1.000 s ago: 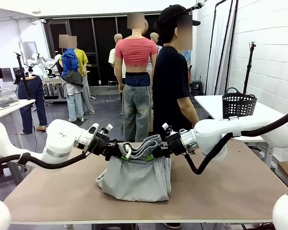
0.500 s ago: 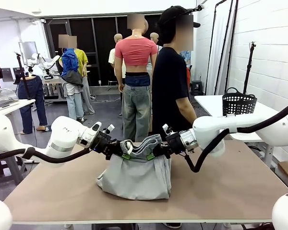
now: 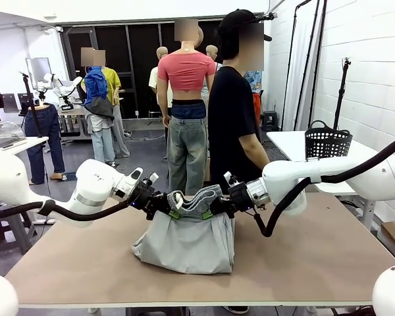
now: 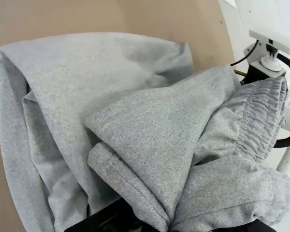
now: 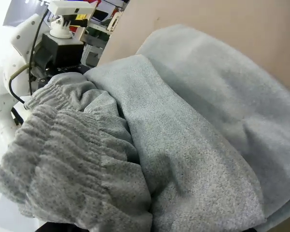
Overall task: Fold the training pants.
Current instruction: Fold the Training pants in half.
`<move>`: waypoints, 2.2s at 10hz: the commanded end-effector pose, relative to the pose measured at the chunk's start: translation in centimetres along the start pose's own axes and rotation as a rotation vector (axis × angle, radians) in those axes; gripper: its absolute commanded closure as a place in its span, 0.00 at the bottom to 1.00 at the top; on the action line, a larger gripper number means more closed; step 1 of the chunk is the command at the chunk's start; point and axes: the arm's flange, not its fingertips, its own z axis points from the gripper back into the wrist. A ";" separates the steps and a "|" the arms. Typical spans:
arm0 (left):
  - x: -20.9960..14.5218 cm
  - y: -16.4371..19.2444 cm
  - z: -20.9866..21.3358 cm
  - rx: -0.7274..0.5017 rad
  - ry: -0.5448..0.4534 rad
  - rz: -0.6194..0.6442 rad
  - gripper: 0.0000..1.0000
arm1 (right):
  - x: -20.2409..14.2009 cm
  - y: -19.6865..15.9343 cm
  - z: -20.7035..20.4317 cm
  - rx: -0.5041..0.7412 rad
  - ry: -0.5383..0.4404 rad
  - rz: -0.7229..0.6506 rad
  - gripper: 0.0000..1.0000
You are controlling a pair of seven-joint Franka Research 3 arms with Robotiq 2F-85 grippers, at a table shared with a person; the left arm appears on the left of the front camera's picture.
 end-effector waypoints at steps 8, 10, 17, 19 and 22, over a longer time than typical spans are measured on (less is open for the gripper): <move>2.9 5.9 1.5 0.065 0.110 0.189 1.00 | 1.3 -6.3 1.0 -0.041 0.060 -0.203 1.00; 3.4 6.3 1.7 0.051 0.074 0.180 1.00 | 1.9 -6.6 1.2 -0.050 0.040 -0.207 1.00; 3.8 7.7 1.3 0.055 0.061 0.189 1.00 | 2.3 -7.8 1.3 -0.142 0.002 -0.220 1.00; 3.7 7.9 1.1 0.065 0.073 0.199 1.00 | 2.1 -7.7 1.5 -0.157 -0.007 -0.224 1.00; 3.8 8.3 1.5 0.085 0.051 0.215 0.41 | 2.0 -7.6 2.2 -0.218 -0.021 -0.232 0.41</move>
